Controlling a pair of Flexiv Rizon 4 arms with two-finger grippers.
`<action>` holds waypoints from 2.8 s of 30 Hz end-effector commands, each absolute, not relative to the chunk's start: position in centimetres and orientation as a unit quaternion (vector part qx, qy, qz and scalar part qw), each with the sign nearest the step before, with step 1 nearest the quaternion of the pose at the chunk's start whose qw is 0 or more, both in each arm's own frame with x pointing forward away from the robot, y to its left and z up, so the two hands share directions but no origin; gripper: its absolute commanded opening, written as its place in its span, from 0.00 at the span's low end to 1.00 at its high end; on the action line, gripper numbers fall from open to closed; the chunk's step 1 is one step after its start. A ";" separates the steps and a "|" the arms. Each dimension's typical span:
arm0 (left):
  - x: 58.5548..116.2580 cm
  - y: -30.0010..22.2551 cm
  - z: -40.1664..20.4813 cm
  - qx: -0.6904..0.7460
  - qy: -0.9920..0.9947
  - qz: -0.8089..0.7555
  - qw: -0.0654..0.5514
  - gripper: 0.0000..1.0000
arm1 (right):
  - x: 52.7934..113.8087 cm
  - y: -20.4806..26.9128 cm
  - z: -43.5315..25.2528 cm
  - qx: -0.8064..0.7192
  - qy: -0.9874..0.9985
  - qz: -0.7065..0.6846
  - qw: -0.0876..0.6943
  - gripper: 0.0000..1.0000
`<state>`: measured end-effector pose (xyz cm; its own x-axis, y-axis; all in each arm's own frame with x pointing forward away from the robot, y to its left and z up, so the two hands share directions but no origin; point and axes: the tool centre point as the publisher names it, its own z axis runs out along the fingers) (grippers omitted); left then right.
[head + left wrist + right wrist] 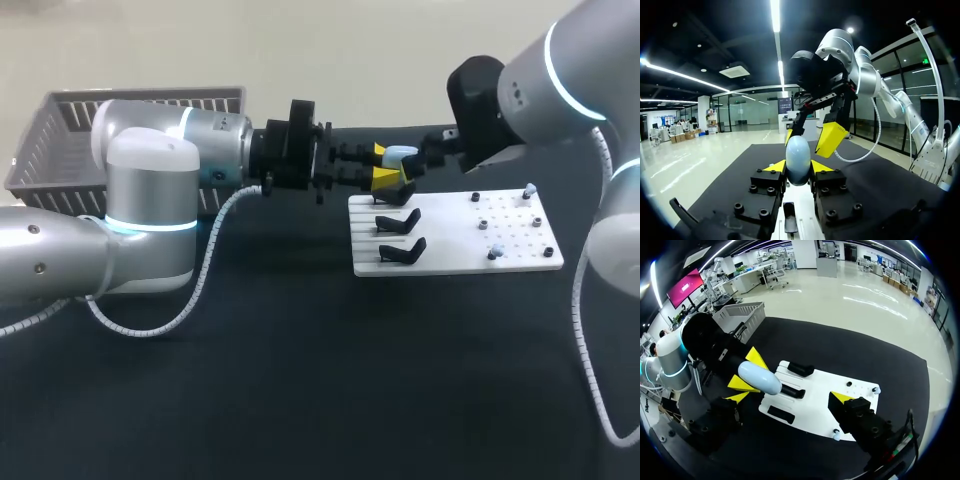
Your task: Pick up each earbud case from the left stands, insert the matching earbuds, close the lid, and place the case in the box.
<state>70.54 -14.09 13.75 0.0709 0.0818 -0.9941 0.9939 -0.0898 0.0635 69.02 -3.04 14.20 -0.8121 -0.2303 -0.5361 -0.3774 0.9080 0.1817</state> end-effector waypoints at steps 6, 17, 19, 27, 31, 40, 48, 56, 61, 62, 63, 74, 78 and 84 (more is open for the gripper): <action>70.6 -14.1 13.7 0.558 0.481 -0.482 0.474 0.00 | 69.6 -3.0 14.2 -0.157 0.940 0.143 0.266 1.00; 70.6 -14.1 13.7 0.558 0.481 -0.482 0.474 0.00 | 70.4 -3.4 15.5 -0.146 0.934 0.152 0.289 1.00; 70.6 -14.1 13.7 0.558 0.481 -0.482 0.474 0.00 | 70.4 -3.4 16.0 -0.147 0.932 0.151 0.295 1.00; 70.6 -14.1 13.7 0.558 0.481 -0.482 0.474 0.00 | 69.8 -5.2 18.4 -0.148 0.916 0.073 0.367 1.00; 70.6 -14.1 13.7 0.558 0.481 -0.482 0.474 0.00 | 69.7 -8.6 18.9 -0.119 0.920 0.037 0.370 1.00; 70.6 -14.1 13.7 0.558 0.481 -0.482 0.474 0.00 | 70.1 -14.9 17.2 -0.147 0.943 -0.042 0.296 1.00; 70.6 -14.1 13.7 0.558 0.481 -0.482 0.474 0.00 | 71.9 -18.3 13.6 -0.163 0.965 -0.063 0.193 1.00; 70.6 -14.1 13.7 0.558 0.481 -0.482 0.474 0.00 | 73.3 -19.0 11.6 -0.173 0.966 -0.080 0.174 1.00; 70.6 -14.1 13.7 0.558 0.481 -0.482 0.474 0.00 | 73.7 -19.2 9.8 -0.164 0.968 -0.097 0.163 1.00; 70.6 -14.1 13.7 0.558 0.481 -0.482 0.474 0.00 | 73.8 -19.2 9.4 -0.160 0.969 -0.099 0.161 1.00; 70.6 -14.1 13.7 0.558 0.481 -0.482 0.474 0.00 | 73.8 -19.2 9.1 -0.152 0.971 -0.103 0.154 1.00; 70.6 -14.1 13.7 0.558 0.481 -0.482 0.474 0.00 | 74.5 -18.8 7.5 -0.132 0.979 -0.080 0.130 1.00; 70.6 -14.1 13.7 0.558 0.481 -0.482 0.474 0.00 | 74.7 -18.6 6.8 -0.140 0.980 -0.082 0.116 1.00; 70.6 -14.1 13.7 0.558 0.481 -0.482 0.474 0.00 | 75.0 -18.7 5.9 -0.131 0.982 -0.072 0.113 0.77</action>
<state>70.54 -14.09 13.75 0.0709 0.0817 -0.9941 0.9939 -0.0900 0.0635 74.39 -18.70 6.30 -0.9387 -0.2766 -0.2056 -0.2423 0.9539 -0.1770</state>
